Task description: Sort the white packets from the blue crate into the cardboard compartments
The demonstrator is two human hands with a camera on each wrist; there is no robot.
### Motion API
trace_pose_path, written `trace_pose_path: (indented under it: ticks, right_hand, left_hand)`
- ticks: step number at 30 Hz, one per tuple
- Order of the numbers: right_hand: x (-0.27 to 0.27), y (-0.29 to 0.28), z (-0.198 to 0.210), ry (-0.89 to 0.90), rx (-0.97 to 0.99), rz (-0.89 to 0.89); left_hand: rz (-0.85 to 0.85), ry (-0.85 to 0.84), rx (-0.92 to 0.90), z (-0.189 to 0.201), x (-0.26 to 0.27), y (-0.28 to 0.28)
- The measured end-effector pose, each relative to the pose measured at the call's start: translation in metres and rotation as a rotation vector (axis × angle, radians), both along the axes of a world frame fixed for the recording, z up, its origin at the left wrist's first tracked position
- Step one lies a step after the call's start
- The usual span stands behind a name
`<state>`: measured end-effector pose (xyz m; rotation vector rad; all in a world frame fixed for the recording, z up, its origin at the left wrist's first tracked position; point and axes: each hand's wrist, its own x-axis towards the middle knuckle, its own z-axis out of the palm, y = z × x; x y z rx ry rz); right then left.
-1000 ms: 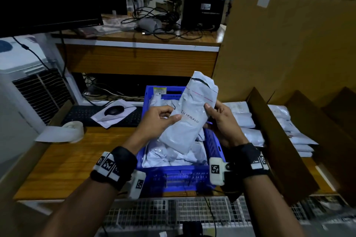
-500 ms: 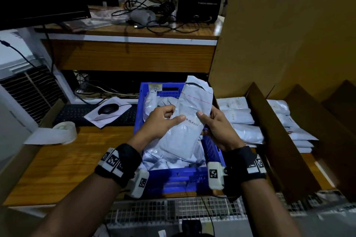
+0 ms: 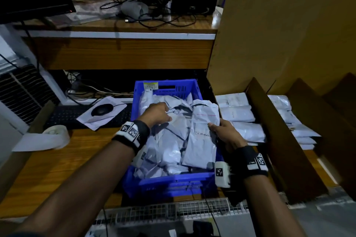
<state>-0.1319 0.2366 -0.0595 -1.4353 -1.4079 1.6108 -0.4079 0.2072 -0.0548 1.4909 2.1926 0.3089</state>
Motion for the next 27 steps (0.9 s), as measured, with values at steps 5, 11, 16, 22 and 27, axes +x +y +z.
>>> trace_pose_path:
  ticks: [5, 11, 16, 22, 27]
  right_hand:
    - [0.004, 0.006, -0.008, 0.043, -0.039, -0.012]
    - [0.006, 0.005, -0.013, 0.162, -0.103, -0.047]
    - [0.007, 0.003, -0.012, 0.204, -0.116, -0.096]
    - [0.003, 0.002, -0.008, 0.214, -0.099, -0.091]
    - [-0.003, 0.000, 0.000, 0.172, -0.037, -0.037]
  left_hand:
    - [-0.331, 0.113, -0.165, -0.025, 0.021, 0.010]
    - [-0.419, 0.191, -0.018, -0.044, 0.029, 0.007]
    - [-0.214, -0.085, 0.218, -0.022, 0.012, -0.003]
    - [0.211, -0.907, 0.552, 0.012, -0.015, -0.012]
    - [0.298, -1.276, 0.576, 0.040, -0.009, -0.030]
